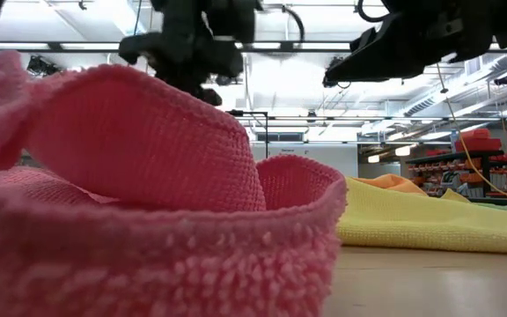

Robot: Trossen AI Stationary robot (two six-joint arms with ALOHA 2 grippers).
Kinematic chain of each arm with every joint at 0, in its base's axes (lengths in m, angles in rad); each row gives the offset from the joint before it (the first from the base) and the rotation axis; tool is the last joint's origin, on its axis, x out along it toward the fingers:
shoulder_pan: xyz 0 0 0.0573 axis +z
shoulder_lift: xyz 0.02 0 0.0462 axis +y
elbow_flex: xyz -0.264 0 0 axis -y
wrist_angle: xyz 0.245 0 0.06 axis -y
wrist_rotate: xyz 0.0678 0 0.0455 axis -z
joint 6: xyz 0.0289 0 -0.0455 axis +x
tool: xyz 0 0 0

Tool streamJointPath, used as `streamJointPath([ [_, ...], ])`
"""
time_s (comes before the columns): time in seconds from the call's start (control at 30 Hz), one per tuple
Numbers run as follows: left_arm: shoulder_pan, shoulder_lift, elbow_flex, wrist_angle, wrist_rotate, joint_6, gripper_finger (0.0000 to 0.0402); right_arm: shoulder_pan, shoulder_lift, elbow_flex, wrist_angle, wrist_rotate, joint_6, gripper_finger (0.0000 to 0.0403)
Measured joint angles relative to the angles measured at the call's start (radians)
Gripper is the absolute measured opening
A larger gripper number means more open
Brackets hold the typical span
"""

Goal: Fold microfiber towels
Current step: Put the folded orange microfiber cloth into the transparent bin

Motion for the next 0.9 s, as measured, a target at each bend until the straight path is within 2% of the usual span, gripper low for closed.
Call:
streamJointPath([
  [0.17,0.0,-0.154,-0.149,0.179,-0.016,-0.079,0.0023,0.0,-0.014,0.0,0.02,0.01,-0.017,0.0045],
  [0.3,0.0,-0.226,-0.257,0.287,-0.029,-0.159,0.001,0.0,-0.024,0.0,0.026,0.01,-0.023,0.0045],
  [0.47,-0.016,-0.249,-0.36,0.387,-0.031,-0.239,0.0015,0.0,-0.024,0.0,0.025,0.008,-0.023,0.0045],
  [0.67,-0.074,-0.263,-0.465,0.531,-0.092,-0.27,0.001,0.0,-0.024,0.001,0.026,0.008,-0.022,0.0045],
  [0.8,-0.1,-0.266,-0.488,0.561,-0.131,-0.358,0.0007,0.0,-0.022,0.001,0.026,0.008,-0.022,0.0045],
  [0.9,-0.108,-0.244,-0.501,0.551,-0.134,-0.438,0.0022,-0.003,-0.022,0.001,0.027,0.008,-0.023,0.0045],
])
